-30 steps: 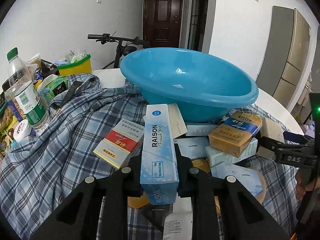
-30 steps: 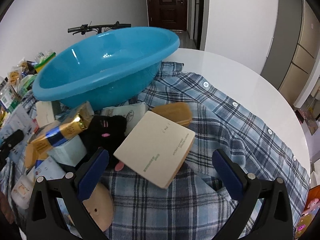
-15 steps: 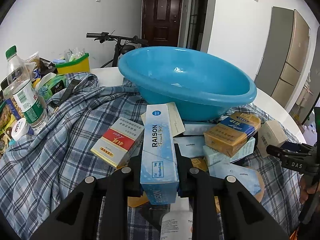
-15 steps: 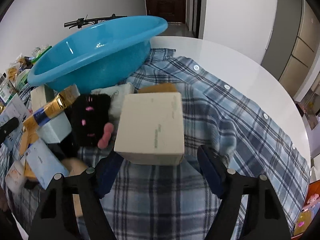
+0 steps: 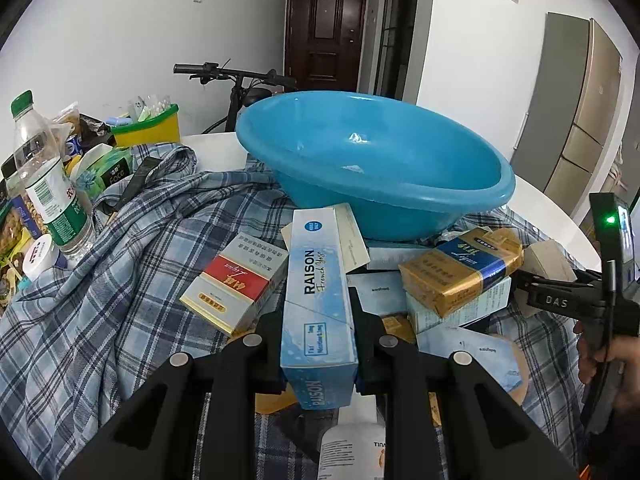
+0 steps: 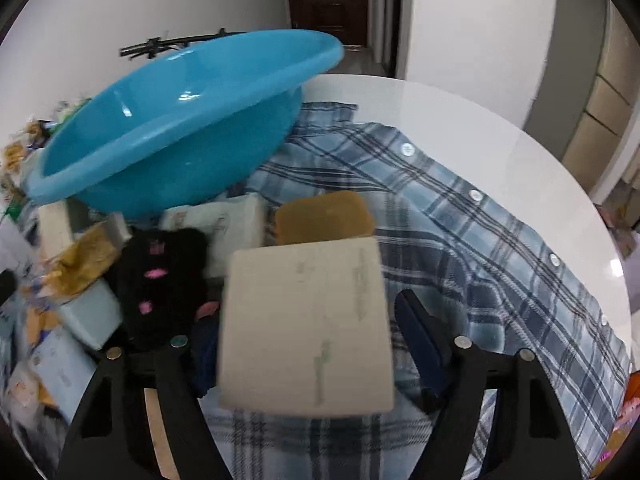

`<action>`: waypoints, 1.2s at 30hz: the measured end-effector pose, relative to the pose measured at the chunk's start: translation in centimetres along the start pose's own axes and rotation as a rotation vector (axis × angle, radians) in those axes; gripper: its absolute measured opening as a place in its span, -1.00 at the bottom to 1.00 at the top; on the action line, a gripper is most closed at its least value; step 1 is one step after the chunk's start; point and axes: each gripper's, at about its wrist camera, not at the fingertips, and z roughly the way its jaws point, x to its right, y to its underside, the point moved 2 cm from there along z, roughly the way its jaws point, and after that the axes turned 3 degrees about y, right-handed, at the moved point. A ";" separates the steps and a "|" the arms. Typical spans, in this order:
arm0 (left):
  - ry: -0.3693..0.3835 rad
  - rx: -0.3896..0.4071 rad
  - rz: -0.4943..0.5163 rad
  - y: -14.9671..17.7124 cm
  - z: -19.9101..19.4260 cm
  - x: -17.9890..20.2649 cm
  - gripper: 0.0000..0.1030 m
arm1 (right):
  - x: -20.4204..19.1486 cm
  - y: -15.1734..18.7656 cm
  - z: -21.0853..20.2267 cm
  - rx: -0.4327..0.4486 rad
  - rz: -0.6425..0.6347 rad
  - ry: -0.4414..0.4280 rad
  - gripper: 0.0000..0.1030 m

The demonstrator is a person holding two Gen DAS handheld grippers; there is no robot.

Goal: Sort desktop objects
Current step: 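Grasp the cream square box with the right tool and lift it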

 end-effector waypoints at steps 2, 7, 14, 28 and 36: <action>0.001 0.001 0.002 0.0 0.0 0.0 -0.54 | 0.1 0.2 0.1 0.004 0.007 -0.006 0.44; 0.001 0.007 -0.010 0.2 0.2 -0.2 -0.54 | -0.1 0.4 -1.2 0.067 -0.013 -0.054 0.07; 0.007 0.004 -0.003 0.5 0.3 0.2 -0.54 | -0.2 1.1 -3.1 0.104 -0.022 -0.025 0.07; 0.006 0.102 0.036 -1.4 -2.6 1.6 -0.54 | -0.5 0.4 -10.2 0.312 -0.015 -0.053 0.07; 0.009 0.295 0.045 -5.0 -8.2 3.2 -0.54 | -0.9 -0.4 -16.6 0.497 -0.006 -0.093 0.07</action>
